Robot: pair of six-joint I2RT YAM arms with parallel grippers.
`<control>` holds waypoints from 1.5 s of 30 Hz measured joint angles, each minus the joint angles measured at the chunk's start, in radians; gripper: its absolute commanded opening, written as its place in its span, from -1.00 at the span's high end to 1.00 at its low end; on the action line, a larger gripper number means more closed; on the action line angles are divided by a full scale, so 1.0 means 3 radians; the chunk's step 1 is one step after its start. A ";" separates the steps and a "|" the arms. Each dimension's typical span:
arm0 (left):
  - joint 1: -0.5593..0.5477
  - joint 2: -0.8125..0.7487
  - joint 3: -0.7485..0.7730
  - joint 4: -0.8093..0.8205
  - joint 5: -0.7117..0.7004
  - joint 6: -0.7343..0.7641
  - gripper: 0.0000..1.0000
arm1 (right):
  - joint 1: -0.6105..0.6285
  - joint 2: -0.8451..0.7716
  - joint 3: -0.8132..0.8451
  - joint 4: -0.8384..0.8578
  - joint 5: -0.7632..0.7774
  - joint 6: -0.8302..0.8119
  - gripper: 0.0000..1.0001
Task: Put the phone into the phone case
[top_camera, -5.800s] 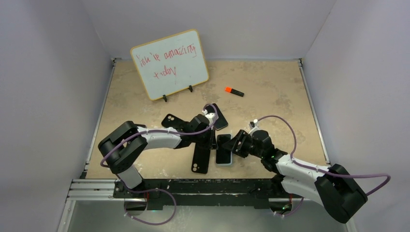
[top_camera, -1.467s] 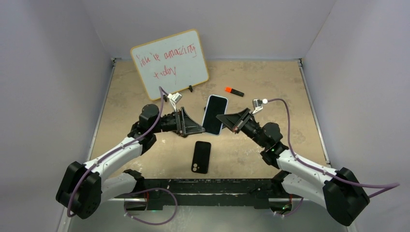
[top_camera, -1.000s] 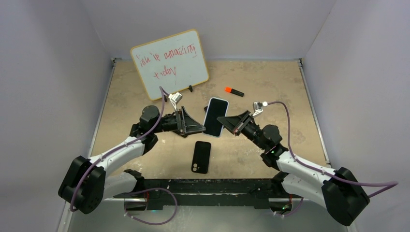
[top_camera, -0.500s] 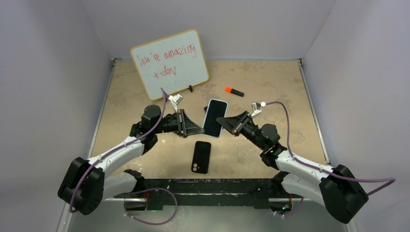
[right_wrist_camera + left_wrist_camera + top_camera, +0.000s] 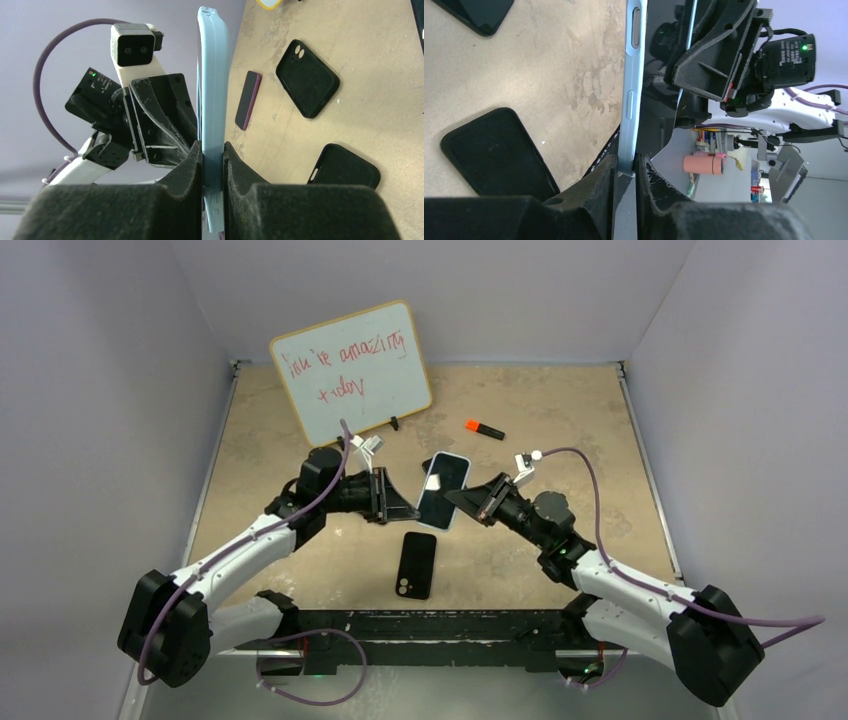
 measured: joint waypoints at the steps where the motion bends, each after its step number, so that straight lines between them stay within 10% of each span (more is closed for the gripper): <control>1: 0.0000 -0.0019 0.0000 -0.0032 -0.0008 0.0020 0.28 | 0.0001 0.0000 0.0010 -0.0023 -0.0019 -0.0010 1.00; 8: 0.0043 -0.0314 0.0107 -0.0361 -0.0303 0.0228 -0.10 | -0.0005 -0.0004 0.0033 -0.0244 -0.0251 -0.0249 1.00; 26: 0.0061 -0.0273 0.0375 -0.0100 -0.0394 0.0415 -0.13 | -0.0003 0.0027 0.0033 0.0431 -0.1179 -0.0216 1.00; 31: 0.0062 -0.0264 0.0375 0.0004 -0.0384 0.0392 0.12 | -0.0003 0.0072 0.0033 0.0507 -0.1273 -0.0196 1.00; 37: 0.0062 -0.0221 0.0376 0.0074 -0.0350 0.0366 1.00 | -0.0004 0.0164 0.0033 0.0507 -0.1321 -0.0195 1.00; 45: 0.0072 -0.0174 0.0476 -0.0240 -0.0449 0.0448 1.00 | -0.0003 0.0217 0.0033 0.0379 -0.1289 -0.0224 1.00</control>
